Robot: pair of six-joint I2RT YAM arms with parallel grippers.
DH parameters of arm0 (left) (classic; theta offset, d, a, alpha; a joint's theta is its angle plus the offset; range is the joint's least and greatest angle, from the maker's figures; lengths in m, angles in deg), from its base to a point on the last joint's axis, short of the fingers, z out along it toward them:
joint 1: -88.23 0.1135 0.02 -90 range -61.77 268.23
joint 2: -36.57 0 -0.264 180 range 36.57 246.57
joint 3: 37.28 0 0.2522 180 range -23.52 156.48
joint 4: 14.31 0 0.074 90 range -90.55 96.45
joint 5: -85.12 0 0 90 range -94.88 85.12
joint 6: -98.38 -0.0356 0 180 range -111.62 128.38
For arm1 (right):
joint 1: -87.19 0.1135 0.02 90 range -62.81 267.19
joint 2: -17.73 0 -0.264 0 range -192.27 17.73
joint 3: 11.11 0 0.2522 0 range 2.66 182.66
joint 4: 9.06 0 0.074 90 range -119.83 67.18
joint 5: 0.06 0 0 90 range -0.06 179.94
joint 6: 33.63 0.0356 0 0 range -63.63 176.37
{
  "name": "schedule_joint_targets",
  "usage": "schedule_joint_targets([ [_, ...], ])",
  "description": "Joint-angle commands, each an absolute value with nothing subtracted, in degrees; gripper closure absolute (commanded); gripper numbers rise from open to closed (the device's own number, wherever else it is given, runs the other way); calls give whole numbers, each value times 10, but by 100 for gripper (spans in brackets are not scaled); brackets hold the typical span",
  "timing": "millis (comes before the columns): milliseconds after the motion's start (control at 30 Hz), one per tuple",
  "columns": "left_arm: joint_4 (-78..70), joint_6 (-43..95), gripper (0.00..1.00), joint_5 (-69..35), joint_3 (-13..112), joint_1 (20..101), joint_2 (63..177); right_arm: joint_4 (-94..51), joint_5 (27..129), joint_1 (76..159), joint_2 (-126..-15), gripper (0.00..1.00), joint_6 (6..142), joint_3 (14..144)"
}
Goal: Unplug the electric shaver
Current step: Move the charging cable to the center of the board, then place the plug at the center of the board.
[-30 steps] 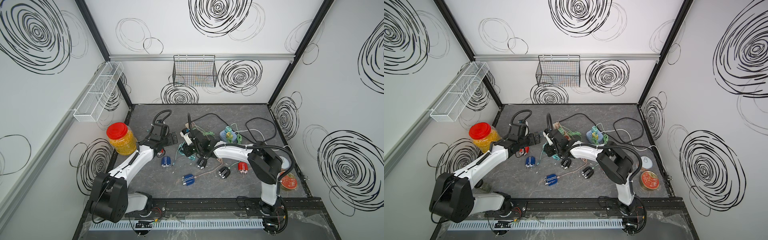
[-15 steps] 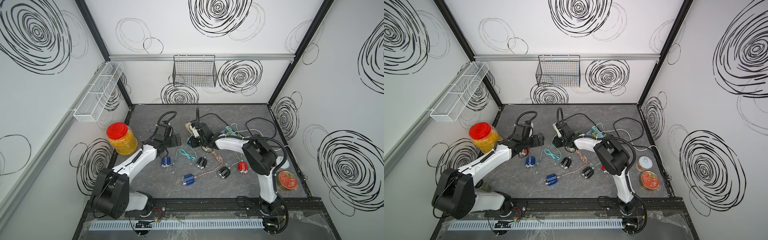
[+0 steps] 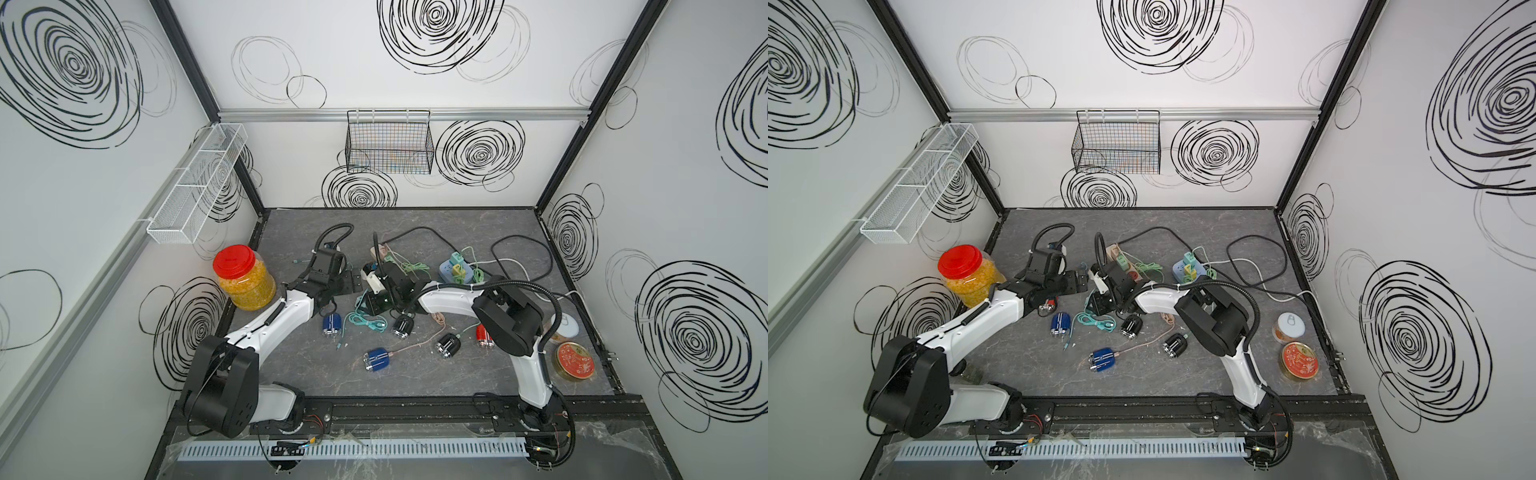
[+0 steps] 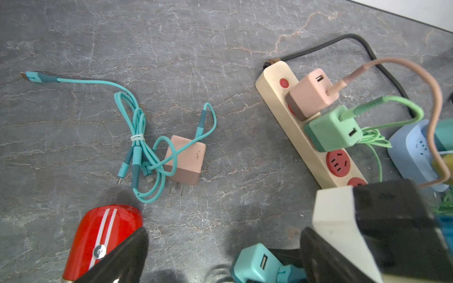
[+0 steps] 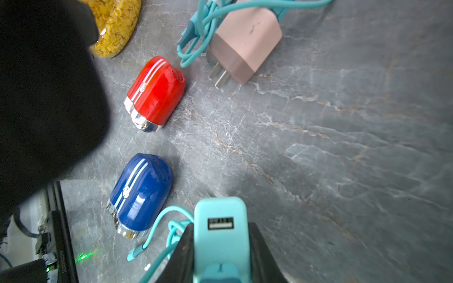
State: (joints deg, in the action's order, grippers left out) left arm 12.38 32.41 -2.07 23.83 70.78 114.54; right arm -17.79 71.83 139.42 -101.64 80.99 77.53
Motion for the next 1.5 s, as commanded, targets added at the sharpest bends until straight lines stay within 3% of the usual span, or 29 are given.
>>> schedule_joint_targets([
  [0,102,324,1,-17,232,710,1151,-182,690,1377,-1038,93,823,779],
  [367,100,324,1,-17,232,708,1151,-282,693,1340,-1064,82,809,827],
  [800,102,321,1,-15,239,707,1157,-350,671,1326,-1082,54,795,867],
  [1300,98,319,1,-14,231,710,1154,-482,705,1318,-1065,42,747,939],
  [1467,96,320,1,-15,225,712,1151,-542,740,1319,-1087,47,721,986],
])
